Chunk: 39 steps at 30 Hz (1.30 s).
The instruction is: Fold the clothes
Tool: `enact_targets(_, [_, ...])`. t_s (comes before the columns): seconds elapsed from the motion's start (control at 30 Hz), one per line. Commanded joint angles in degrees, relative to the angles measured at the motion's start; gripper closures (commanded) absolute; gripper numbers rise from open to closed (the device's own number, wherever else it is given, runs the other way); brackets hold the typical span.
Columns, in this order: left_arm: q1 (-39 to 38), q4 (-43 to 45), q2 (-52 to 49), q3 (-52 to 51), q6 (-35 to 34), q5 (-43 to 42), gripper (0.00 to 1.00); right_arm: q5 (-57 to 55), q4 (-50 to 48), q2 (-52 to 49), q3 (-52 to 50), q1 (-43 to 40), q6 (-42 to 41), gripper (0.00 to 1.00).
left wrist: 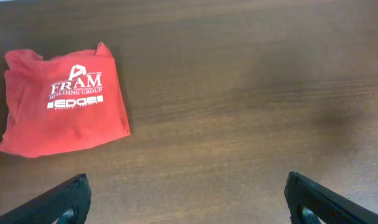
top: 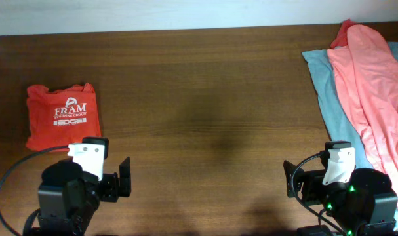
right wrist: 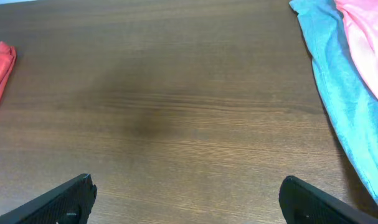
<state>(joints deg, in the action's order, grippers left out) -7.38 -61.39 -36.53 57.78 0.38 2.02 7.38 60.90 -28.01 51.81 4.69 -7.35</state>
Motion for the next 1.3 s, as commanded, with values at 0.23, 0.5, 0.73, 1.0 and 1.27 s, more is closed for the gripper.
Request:
enact_targets(0.23, [0.0,-1.3,0.2,-0.3,0.7,0.8,0.01,-4.0,0.0,0.5,-0.3,-0.3,-0.2,0.02])
enact_targets(0.5, [0.0,-1.3,0.2,-0.3,0.7,0.8,0.01,-1.6,-6.8,10.6,-9.4,-0.3,2.7,0.02])
enact_targets(0.73, [0.0,-1.3,0.2,-0.3,0.7,0.8,0.01,-0.9,-21.6,27.8,-25.6,-0.3,4.6,0.02])
enact_targets(1.0, [0.0,-1.3,0.2,-0.3,0.7,0.8,0.01,-0.1,-49.8,27.8,-42.5,-0.3,10.1,0.02])
enact_targets(1.27, [0.0,-1.3,0.2,-0.3,0.7,0.8,0.01,1.2,-59.2,27.8,-51.5,-0.2,9.9,0.02])
